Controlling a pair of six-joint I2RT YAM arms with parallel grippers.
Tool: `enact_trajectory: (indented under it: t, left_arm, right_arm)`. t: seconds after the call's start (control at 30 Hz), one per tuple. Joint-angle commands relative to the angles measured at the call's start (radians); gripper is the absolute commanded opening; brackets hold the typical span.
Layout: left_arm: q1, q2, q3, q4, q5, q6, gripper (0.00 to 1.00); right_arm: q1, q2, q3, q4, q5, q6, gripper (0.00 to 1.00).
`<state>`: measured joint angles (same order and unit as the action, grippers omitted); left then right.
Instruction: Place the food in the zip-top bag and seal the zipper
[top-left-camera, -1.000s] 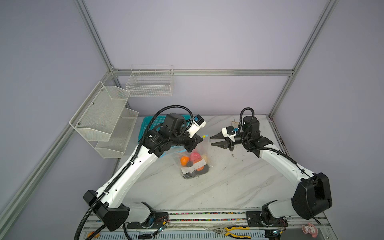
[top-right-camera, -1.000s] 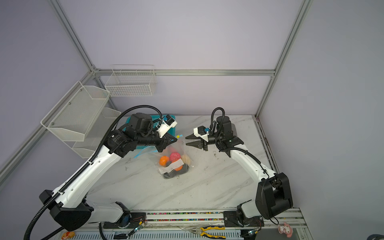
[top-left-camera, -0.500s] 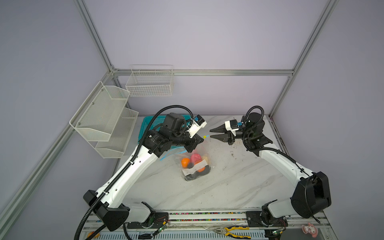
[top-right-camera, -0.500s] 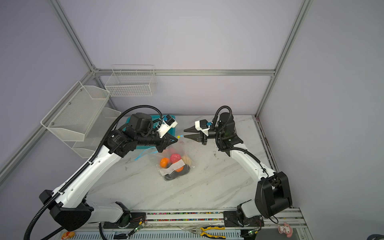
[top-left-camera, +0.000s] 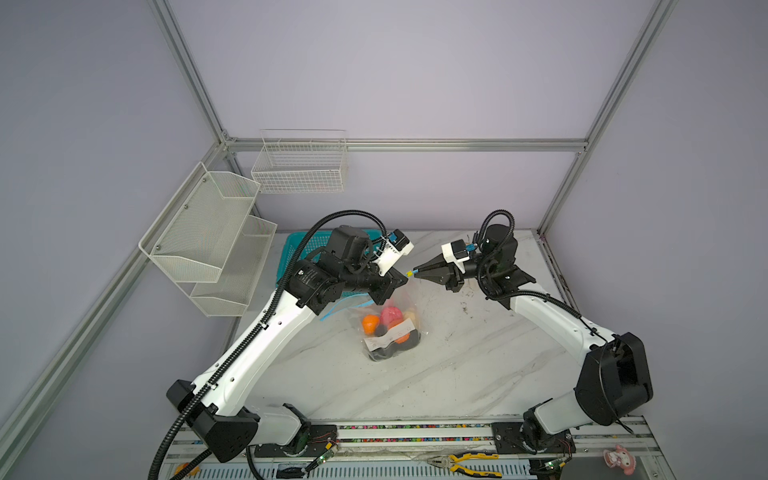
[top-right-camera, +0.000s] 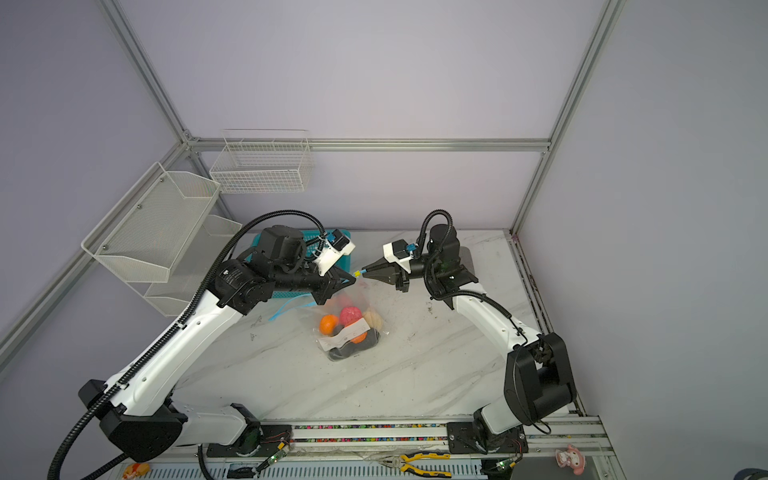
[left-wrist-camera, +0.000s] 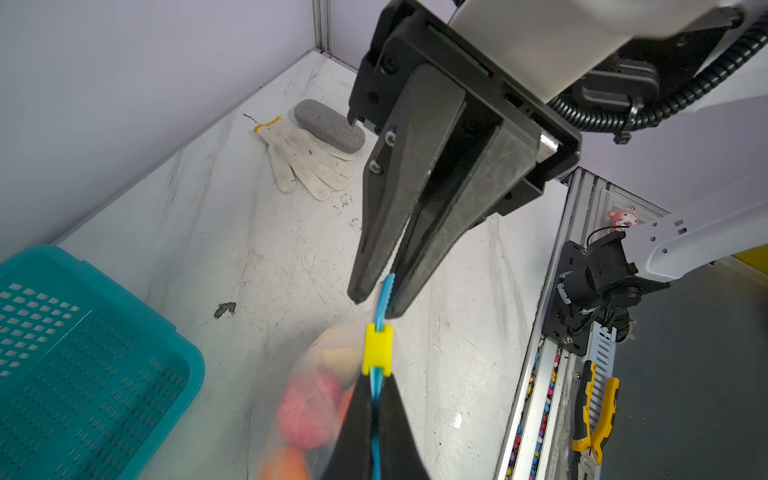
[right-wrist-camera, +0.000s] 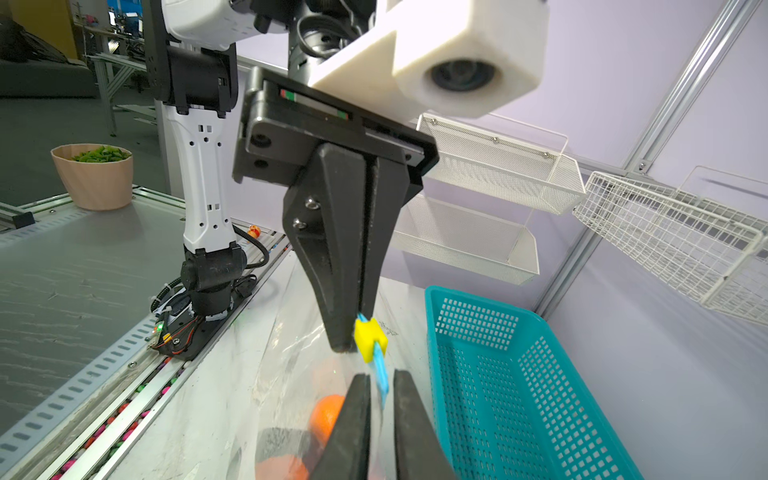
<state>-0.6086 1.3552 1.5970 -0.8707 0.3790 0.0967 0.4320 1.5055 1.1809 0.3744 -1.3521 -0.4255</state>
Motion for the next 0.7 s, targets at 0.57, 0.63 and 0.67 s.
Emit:
enact_trajectory:
  t: [0.57, 0.63, 0.67]
  left_arm:
    - [0.006, -0.024, 0.02, 0.082, 0.029, -0.004, 0.0]
    - [0.005, -0.024, 0.018, 0.081, 0.031, -0.004, 0.0]
    - [0.005, -0.025, 0.016, 0.081, 0.03, -0.004, 0.0]
  right_arm:
    - [0.008, -0.046, 0.026, -0.094, -0.026, -0.092, 0.21]
    - [0.008, -0.053, 0.026, -0.095, -0.015, -0.094, 0.21]
    - [0.008, -0.057, 0.026, -0.095, -0.014, -0.095, 0.21]
